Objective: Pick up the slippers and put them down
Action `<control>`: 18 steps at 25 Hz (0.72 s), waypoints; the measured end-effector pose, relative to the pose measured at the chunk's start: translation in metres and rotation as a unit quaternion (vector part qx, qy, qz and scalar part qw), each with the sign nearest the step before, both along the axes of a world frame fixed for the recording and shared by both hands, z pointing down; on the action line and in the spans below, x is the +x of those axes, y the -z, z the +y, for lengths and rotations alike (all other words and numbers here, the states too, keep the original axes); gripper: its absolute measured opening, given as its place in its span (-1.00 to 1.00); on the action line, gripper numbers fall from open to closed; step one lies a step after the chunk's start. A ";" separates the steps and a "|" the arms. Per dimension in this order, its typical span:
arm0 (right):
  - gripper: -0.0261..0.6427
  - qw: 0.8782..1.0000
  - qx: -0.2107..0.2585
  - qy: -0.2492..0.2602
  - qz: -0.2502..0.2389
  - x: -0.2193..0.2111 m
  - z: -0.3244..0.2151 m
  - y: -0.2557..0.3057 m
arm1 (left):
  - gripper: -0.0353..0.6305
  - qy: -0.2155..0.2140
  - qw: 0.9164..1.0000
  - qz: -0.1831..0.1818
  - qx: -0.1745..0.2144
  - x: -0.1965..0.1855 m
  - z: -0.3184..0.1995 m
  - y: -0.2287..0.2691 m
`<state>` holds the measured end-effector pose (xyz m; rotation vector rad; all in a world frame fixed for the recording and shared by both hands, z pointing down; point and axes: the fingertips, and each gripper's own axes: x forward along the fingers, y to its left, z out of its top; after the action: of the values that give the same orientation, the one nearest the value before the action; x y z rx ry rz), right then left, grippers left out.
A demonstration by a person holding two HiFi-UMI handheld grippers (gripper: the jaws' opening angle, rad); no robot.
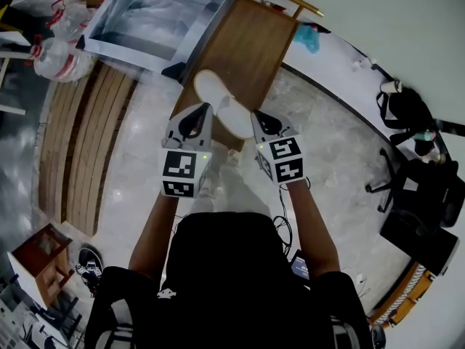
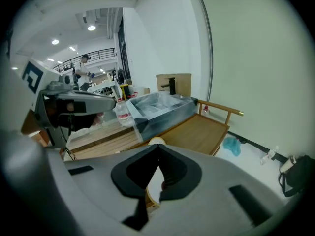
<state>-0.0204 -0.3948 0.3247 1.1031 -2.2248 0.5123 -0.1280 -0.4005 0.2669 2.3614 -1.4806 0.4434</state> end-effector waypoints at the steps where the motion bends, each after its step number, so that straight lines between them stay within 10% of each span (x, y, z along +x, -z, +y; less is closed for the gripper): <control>1: -0.93 1.000 -0.010 0.005 0.009 0.000 0.000 -0.008 | -0.88 0.002 1.000 0.000 -0.004 -0.001 -0.002 -0.004; 18: -0.90 0.985 -0.123 0.080 0.086 -0.020 -0.004 -0.122 | -0.88 0.036 0.998 -0.011 -0.050 -0.033 -0.017 -0.067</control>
<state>-0.0408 -0.3984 0.4466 0.8024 -2.0171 0.5825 -0.1615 -0.4178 0.3339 2.2251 -1.5105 0.5147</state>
